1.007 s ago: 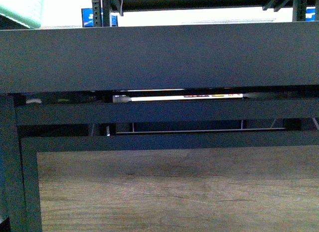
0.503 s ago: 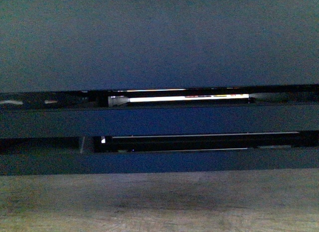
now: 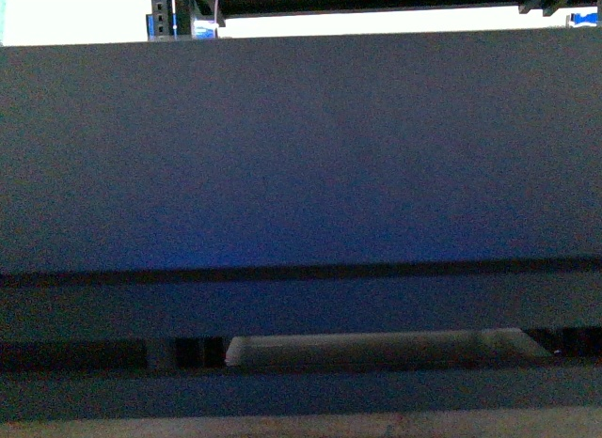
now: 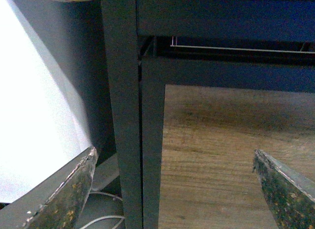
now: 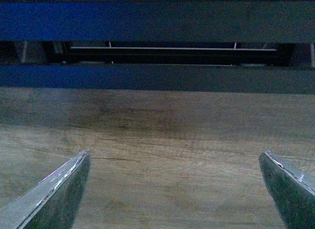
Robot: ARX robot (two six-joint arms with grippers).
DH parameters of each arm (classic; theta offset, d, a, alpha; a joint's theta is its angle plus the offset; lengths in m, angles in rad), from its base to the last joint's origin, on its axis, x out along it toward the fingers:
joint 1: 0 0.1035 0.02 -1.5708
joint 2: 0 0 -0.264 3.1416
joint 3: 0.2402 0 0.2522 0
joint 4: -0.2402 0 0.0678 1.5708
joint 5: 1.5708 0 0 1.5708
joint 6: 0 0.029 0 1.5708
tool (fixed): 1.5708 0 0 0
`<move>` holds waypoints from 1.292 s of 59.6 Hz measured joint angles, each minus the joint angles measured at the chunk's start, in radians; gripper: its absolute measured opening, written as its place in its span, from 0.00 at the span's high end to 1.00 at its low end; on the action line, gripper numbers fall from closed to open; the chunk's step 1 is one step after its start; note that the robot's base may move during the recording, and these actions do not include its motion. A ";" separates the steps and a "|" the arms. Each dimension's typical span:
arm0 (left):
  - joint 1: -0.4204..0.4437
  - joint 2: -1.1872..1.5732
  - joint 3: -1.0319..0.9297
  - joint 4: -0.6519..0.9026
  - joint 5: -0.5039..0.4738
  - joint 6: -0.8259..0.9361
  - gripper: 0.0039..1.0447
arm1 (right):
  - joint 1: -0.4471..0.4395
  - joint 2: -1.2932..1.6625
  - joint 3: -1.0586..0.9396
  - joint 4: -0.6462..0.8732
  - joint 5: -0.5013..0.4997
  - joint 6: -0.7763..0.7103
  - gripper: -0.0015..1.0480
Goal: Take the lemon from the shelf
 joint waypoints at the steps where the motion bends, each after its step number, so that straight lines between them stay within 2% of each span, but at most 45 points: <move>1: 0.000 0.000 0.000 0.000 0.000 0.000 0.07 | 0.000 0.000 0.000 0.000 0.000 0.000 0.02; 77: 0.000 0.000 0.000 0.000 0.001 0.000 0.07 | 0.000 0.000 0.000 0.000 -0.001 0.001 0.02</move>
